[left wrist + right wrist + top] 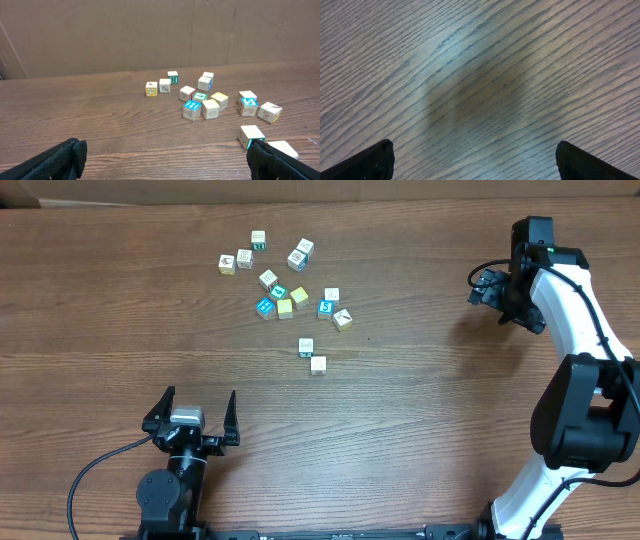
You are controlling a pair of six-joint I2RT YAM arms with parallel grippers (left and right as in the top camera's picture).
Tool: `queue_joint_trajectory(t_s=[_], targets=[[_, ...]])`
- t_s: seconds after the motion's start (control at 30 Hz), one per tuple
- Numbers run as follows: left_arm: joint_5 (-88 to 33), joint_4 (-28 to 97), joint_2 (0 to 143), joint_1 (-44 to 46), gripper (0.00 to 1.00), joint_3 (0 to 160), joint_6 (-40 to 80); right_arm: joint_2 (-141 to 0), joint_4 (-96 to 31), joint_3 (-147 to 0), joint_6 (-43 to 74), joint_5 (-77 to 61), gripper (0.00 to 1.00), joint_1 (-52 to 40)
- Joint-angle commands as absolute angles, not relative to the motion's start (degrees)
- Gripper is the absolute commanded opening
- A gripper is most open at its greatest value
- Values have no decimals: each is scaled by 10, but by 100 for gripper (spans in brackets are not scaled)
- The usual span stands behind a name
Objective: Form a circle
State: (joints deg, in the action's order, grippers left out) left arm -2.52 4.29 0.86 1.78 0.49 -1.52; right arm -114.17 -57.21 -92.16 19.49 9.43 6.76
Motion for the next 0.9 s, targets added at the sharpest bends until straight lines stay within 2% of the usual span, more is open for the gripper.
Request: queue_joint_trajectory(t_s=[0.0,0.87], targets=[[-23,43,3,18,100,3,-22,-1127,-571,-934,194,100,100,68],[-31,41,3,18,100,3,-23,-1127,-571,-934,194,100,100,68]])
